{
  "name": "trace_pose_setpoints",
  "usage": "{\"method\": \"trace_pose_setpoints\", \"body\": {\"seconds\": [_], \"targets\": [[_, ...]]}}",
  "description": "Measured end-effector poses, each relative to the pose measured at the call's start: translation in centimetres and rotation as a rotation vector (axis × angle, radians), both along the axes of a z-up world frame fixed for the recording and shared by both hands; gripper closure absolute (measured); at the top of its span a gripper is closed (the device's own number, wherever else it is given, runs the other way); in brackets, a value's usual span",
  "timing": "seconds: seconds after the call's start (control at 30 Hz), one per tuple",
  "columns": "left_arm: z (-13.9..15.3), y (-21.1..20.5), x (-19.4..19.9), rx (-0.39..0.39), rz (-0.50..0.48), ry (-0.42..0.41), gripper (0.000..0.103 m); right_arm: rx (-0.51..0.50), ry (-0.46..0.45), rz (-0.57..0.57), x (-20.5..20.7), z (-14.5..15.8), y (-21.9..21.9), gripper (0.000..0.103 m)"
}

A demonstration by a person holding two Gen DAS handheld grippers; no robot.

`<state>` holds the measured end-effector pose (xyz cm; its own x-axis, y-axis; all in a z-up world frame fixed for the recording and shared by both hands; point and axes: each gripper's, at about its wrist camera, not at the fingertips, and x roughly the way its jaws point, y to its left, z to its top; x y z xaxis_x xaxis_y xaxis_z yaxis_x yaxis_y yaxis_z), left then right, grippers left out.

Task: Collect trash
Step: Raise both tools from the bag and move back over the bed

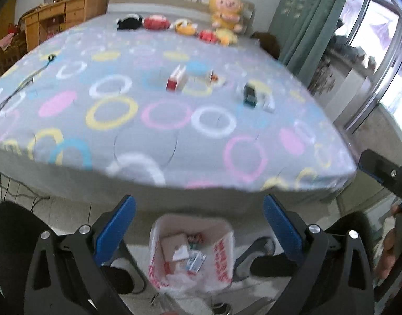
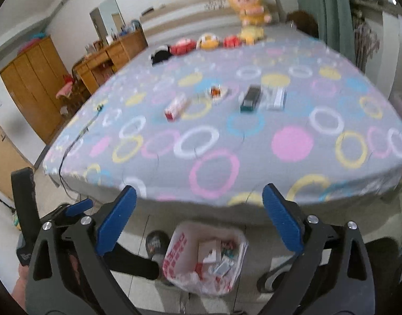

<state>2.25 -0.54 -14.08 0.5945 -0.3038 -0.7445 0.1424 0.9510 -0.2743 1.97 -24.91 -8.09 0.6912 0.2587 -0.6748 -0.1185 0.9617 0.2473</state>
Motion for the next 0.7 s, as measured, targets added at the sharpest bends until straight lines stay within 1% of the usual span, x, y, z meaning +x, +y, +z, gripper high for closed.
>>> {"method": "trace_pose_setpoints", "body": {"seconds": [0.03, 0.1, 0.23, 0.37, 0.53, 0.63, 0.7], "targets": [[1.3, 0.1, 0.0, -0.013, 0.0, -0.032, 0.008, -0.005, -0.022, -0.006, -0.2, 0.9, -0.1, 0.008], [2.8, 0.1, 0.1, -0.018, -0.003, -0.065, 0.008, -0.007, -0.061, -0.017, -0.5, 2.3, -0.5, 0.007], [6.1, -0.1, 0.5, -0.001, -0.014, -0.147, 0.008, -0.022, -0.126, -0.047, -1.2, 4.5, -1.2, 0.007], [8.3, -0.4, 1.0, 0.031, -0.025, -0.21, 0.008, -0.057, -0.18, -0.078, -1.4, 6.3, -1.8, 0.007], [9.6, -0.4, 2.6, 0.061, -0.02, -0.252, 0.008, -0.097, -0.229, -0.103, -1.1, 7.6, -2.4, 0.007], [9.9, -0.7, 3.9, 0.094, -0.02, -0.268, 0.008, -0.135, -0.258, -0.138, -0.4, 8.4, -2.8, 0.007], [10.2, -0.8, 5.0, 0.103, -0.028, -0.274, 0.008, -0.134, -0.285, -0.148, 0.2, 9.0, -3.2, 0.007]]}}
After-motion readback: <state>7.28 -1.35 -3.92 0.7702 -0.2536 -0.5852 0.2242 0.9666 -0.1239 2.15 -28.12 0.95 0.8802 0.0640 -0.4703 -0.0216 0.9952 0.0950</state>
